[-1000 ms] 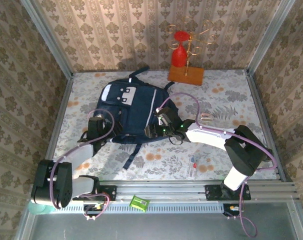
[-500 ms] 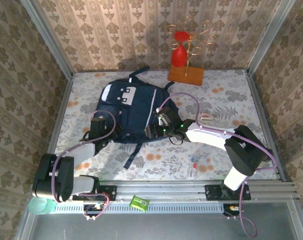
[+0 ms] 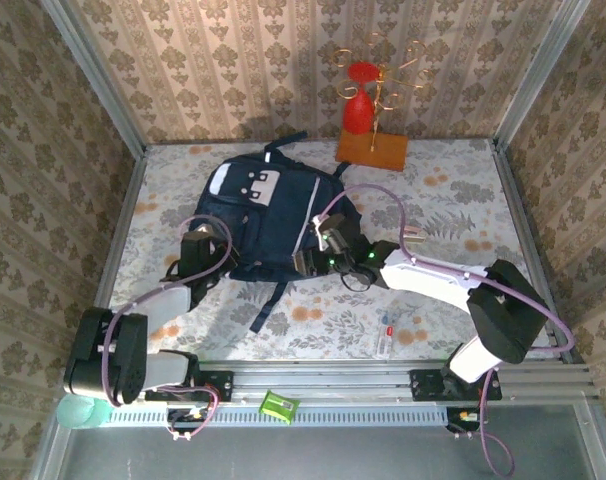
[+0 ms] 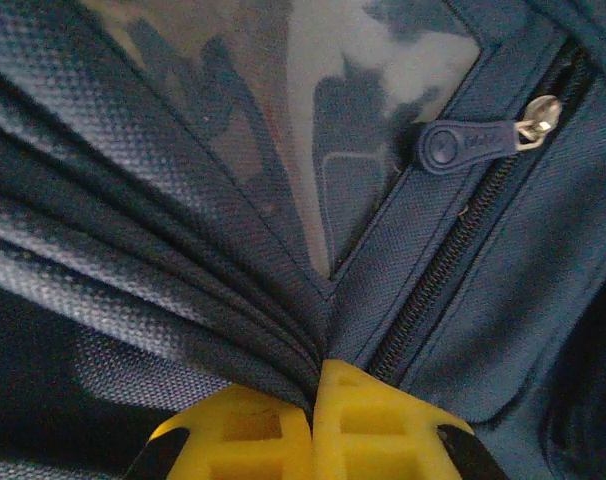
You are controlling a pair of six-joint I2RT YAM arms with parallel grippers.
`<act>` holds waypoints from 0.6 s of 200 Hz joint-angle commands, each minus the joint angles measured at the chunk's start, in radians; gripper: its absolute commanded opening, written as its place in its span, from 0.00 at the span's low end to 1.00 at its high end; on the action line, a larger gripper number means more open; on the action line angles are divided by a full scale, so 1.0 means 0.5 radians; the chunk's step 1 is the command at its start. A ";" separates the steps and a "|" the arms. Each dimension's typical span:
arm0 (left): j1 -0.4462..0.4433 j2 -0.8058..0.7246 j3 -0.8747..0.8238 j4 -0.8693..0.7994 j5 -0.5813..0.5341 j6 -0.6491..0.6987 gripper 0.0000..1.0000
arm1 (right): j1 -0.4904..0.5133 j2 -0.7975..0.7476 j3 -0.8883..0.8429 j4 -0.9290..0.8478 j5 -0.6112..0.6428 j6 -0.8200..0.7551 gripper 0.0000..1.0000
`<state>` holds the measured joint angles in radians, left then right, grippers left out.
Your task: Pack the student bag
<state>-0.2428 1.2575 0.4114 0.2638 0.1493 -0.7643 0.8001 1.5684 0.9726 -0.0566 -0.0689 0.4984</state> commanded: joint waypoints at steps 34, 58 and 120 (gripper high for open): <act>-0.040 -0.426 -0.062 -0.238 0.301 -0.125 0.00 | 0.389 0.315 0.269 0.236 0.220 0.441 0.66; -0.074 -0.541 -0.068 -0.303 0.333 -0.144 0.00 | 0.434 0.502 0.394 0.277 0.294 0.657 0.69; -0.104 -0.652 -0.098 -0.346 0.329 -0.087 0.00 | 0.440 0.740 0.651 -0.051 0.557 0.874 0.69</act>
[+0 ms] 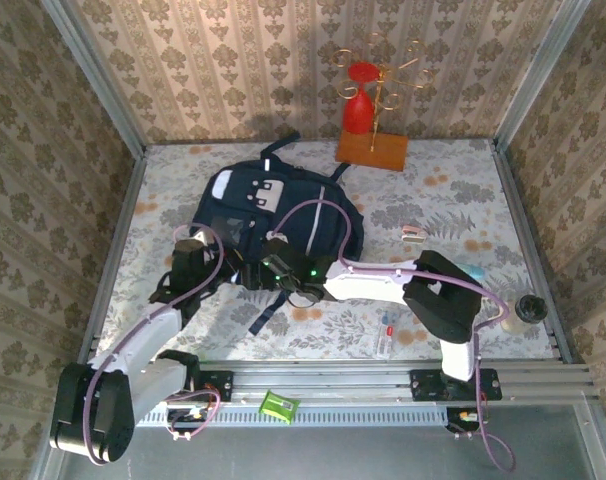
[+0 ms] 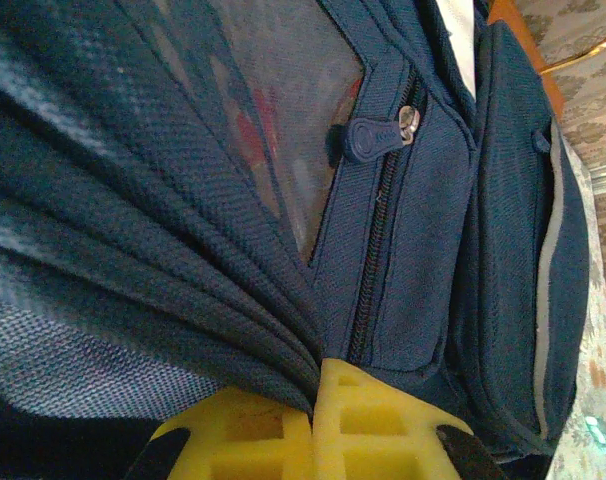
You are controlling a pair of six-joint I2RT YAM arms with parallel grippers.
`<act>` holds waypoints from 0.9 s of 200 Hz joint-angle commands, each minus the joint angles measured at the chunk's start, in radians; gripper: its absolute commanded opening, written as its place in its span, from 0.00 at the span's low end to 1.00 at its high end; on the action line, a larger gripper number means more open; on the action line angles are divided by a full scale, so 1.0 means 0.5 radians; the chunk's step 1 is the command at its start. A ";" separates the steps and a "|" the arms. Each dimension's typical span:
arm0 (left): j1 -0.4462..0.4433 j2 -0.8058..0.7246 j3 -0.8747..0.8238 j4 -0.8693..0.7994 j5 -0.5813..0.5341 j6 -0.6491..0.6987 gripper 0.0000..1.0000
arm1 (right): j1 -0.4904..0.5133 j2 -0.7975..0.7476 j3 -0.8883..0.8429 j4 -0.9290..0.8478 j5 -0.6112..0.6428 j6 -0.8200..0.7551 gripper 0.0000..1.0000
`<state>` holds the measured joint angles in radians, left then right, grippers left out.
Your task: Pack the student bag
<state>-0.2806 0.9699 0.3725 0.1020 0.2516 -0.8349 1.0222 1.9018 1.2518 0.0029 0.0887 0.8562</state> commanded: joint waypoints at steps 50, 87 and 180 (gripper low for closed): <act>-0.037 -0.098 -0.037 -0.044 0.110 0.113 0.00 | -0.007 0.111 0.209 -0.438 0.435 0.135 0.46; -0.037 -0.109 -0.027 -0.054 0.089 0.149 0.00 | 0.029 0.114 0.193 -0.561 0.484 0.093 0.29; -0.026 -0.135 -0.018 -0.222 -0.192 0.385 0.00 | -0.030 -0.143 -0.046 -0.516 0.367 -0.037 0.00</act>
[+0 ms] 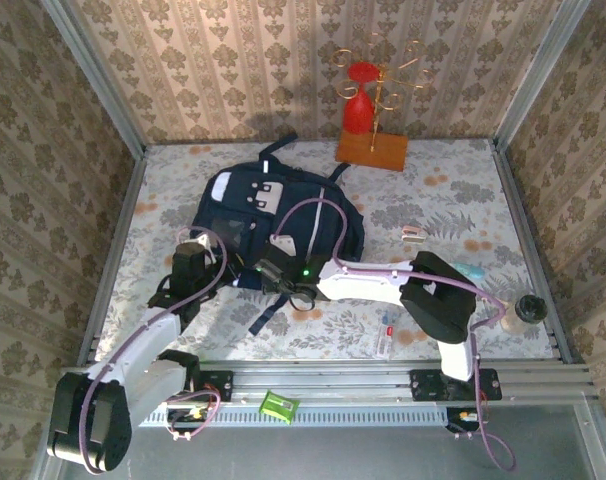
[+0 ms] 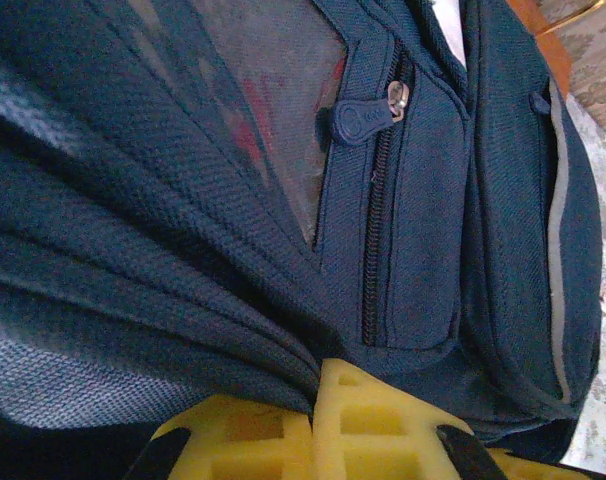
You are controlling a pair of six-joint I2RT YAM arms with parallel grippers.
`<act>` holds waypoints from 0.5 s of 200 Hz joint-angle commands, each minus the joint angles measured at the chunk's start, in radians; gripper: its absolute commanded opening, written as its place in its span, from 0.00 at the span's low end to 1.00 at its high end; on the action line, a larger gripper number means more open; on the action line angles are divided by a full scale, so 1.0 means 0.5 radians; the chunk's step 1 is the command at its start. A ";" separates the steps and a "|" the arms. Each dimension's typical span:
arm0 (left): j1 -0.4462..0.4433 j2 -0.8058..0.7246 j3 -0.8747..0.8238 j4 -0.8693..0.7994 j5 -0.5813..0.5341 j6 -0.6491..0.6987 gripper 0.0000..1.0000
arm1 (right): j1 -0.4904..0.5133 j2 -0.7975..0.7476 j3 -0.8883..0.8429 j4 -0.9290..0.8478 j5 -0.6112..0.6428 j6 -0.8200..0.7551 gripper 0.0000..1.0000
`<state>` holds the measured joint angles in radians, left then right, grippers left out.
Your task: Pack the student bag
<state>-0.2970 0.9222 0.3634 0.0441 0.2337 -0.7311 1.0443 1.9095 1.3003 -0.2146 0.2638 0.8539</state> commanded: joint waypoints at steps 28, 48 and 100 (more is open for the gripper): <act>0.058 -0.013 0.000 -0.129 -0.166 0.213 0.00 | -0.132 -0.269 -0.317 0.012 -0.133 -0.043 0.00; 0.092 -0.003 0.003 -0.140 -0.166 0.228 0.00 | -0.175 -0.329 -0.400 0.001 -0.182 -0.036 0.00; 0.179 0.025 0.005 -0.156 -0.139 0.253 0.00 | -0.401 -0.459 -0.676 0.142 -0.546 0.046 0.00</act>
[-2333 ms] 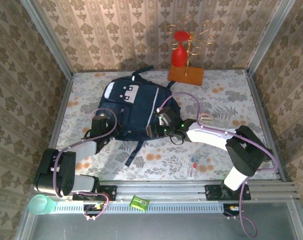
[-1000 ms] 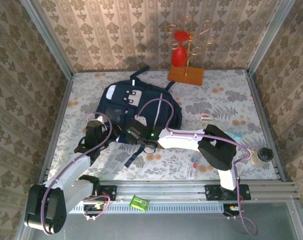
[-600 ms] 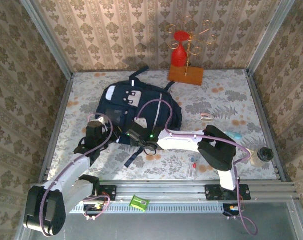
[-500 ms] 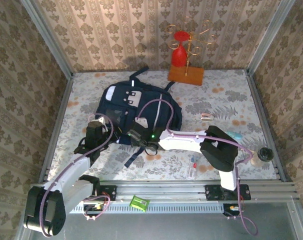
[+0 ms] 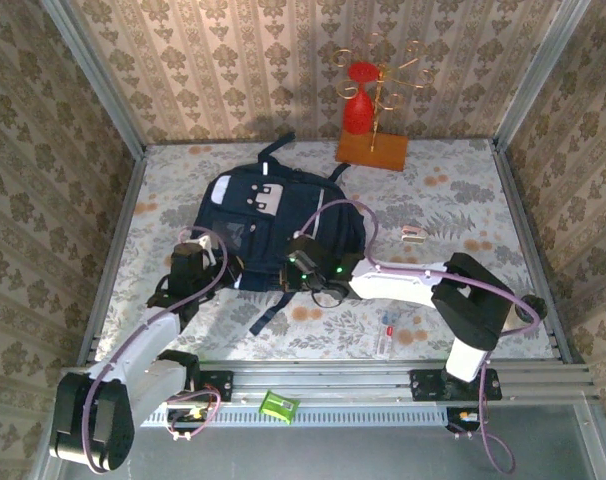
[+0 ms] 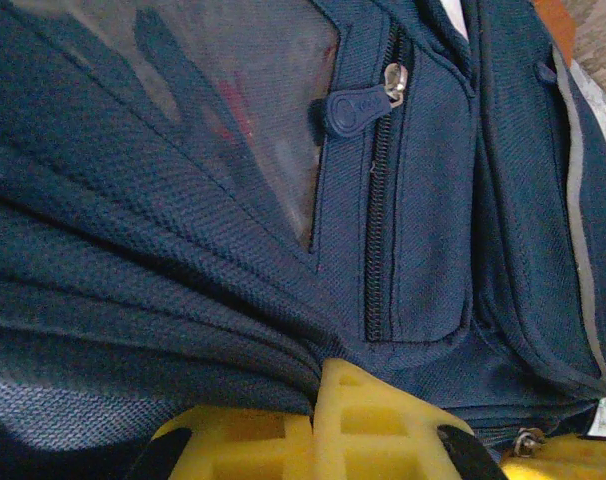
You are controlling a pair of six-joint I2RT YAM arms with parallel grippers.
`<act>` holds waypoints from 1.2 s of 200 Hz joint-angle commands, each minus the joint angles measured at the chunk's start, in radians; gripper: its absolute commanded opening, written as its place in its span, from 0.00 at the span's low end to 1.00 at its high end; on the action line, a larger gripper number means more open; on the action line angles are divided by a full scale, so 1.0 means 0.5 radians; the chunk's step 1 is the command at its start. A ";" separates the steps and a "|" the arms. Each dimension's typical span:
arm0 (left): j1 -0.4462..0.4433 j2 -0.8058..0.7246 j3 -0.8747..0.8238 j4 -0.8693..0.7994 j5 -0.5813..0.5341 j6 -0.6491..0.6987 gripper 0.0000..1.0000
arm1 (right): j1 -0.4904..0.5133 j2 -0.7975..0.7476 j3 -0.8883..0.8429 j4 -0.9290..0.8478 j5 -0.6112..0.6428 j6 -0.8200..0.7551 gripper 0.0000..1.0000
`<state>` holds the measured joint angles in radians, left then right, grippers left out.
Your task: Pack the student bag
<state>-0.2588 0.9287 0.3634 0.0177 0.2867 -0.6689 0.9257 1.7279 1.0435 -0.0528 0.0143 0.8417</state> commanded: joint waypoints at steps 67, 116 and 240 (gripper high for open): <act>0.237 0.037 0.020 -0.100 -0.215 0.115 0.00 | -0.358 -0.249 -0.216 -0.603 0.173 -0.100 0.00; 0.324 0.129 0.134 -0.114 -0.268 0.142 0.00 | -0.417 -0.339 -0.268 -0.511 0.149 -0.198 0.00; -0.859 -0.106 0.061 0.417 -0.526 1.625 0.73 | -0.456 -0.604 -0.236 -0.228 -0.363 -0.462 0.00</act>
<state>-0.5686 0.8085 0.4141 0.0982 0.0319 -0.1905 0.7250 1.4754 0.8932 -0.1368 -0.1272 0.6399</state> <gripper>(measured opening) 0.719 0.067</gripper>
